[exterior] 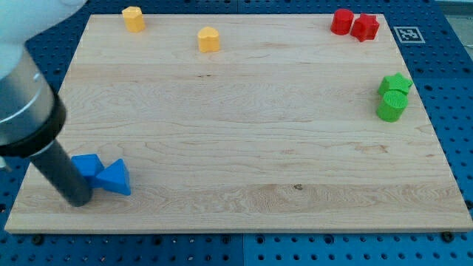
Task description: Move the blue cube diagonally to the blue triangle
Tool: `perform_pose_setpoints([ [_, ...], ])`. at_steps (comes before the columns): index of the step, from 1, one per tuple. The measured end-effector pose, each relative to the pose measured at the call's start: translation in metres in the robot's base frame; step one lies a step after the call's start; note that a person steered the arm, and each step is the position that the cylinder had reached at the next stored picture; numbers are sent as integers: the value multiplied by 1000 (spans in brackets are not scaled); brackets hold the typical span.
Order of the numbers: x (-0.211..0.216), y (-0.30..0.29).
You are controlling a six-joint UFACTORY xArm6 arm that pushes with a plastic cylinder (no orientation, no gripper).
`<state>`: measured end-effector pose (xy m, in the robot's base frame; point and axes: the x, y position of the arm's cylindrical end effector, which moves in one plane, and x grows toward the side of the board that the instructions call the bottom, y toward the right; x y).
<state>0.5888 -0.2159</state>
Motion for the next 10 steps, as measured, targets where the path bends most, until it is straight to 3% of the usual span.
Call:
perform_pose_setpoints([
  [1, 13, -5],
  [5, -42, -1],
  [8, -102, 86],
  [10, -79, 86],
])
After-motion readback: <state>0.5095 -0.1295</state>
